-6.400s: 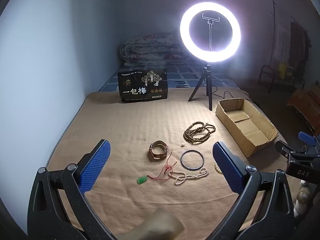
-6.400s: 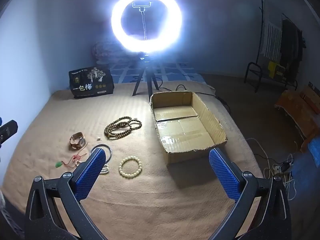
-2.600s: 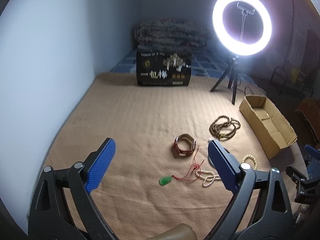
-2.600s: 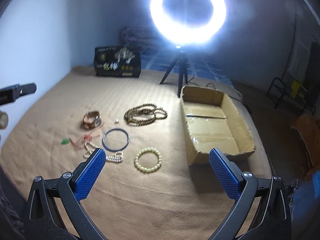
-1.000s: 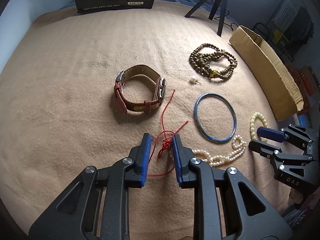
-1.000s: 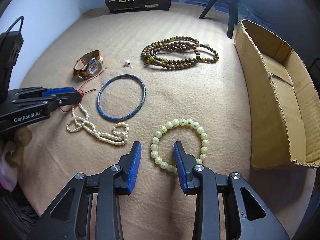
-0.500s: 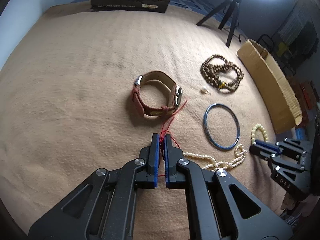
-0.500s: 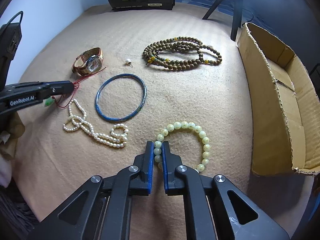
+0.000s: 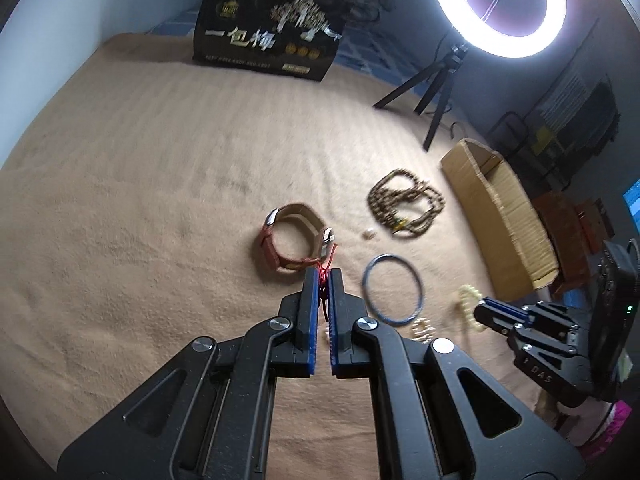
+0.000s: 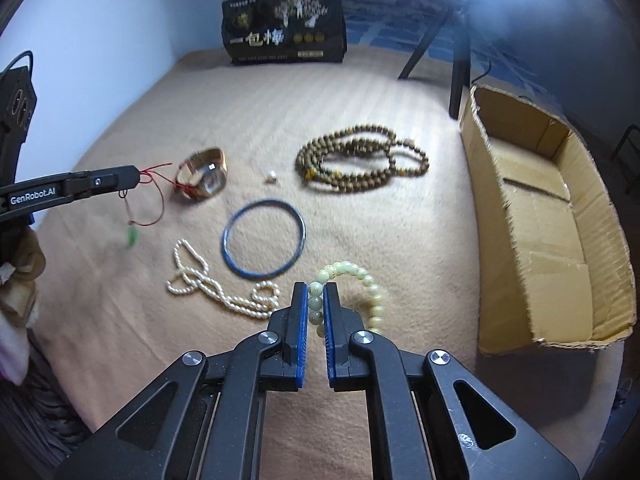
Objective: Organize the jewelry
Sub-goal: 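Carry both held items over the cardboard box and open both tools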
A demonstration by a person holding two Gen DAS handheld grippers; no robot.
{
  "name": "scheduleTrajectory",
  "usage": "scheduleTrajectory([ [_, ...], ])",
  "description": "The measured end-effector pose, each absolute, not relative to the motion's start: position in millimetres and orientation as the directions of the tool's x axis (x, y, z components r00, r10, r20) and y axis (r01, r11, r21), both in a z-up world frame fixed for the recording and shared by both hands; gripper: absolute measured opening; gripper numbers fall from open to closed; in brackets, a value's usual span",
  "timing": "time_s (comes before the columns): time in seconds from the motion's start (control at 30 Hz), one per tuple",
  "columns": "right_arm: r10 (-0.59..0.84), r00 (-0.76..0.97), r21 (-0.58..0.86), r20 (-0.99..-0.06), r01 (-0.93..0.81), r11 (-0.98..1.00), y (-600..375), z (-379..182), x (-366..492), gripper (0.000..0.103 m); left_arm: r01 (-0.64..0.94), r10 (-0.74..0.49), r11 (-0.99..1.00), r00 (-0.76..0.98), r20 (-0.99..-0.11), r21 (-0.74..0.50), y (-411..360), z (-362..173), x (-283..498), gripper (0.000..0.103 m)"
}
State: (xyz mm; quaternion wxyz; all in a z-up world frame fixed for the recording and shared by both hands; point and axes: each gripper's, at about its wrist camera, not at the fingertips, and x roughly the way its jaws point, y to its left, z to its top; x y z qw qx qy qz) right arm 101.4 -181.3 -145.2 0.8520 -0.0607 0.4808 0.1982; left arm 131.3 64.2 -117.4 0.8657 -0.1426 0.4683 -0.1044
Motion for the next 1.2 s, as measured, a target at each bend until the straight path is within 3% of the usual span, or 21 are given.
scheduleTrajectory([
  [0.5, 0.319, 0.541, 0.118, -0.778, -0.373, 0.920, -199, -104, 95, 0.006, 0.166, -0.394, 0.914, 0.588, -0.707, -0.371, 21, -67, 123, 0.002],
  [1.2, 0.215, 0.655, 0.121, -0.725, -0.186, 0.975, -290, -72, 126, 0.006, 0.311, -0.528, 0.848, 0.571, -0.629, -0.429, -90, -29, 153, 0.002],
])
